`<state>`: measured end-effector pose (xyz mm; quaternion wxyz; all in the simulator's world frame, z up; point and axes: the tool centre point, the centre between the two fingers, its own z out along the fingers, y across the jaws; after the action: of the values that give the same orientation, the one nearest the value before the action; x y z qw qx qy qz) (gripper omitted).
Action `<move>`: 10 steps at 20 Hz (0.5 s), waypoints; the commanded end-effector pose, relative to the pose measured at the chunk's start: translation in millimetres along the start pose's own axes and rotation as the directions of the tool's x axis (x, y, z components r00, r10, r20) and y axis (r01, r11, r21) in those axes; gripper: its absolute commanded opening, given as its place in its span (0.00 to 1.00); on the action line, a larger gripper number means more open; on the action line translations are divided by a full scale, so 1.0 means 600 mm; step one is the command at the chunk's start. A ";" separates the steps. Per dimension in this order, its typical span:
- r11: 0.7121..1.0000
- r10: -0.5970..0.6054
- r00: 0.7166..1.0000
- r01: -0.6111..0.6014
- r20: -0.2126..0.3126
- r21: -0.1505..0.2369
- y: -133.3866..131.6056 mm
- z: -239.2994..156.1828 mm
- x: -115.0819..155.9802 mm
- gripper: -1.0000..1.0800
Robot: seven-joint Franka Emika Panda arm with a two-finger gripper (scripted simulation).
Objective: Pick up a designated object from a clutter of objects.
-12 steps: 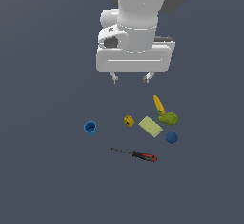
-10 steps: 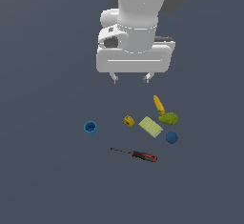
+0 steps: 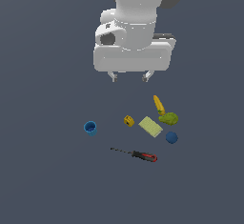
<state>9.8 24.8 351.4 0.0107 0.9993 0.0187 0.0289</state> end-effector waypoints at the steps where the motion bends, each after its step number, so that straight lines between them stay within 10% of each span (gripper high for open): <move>1: 1.000 0.000 1.000 0.000 -0.001 0.001 0.000 -0.003 0.000 0.96; 10: 1.000 0.028 1.000 -0.029 0.006 0.009 0.024 0.039 0.013 0.96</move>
<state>16.9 14.7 335.8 0.0070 0.9996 0.0089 0.0272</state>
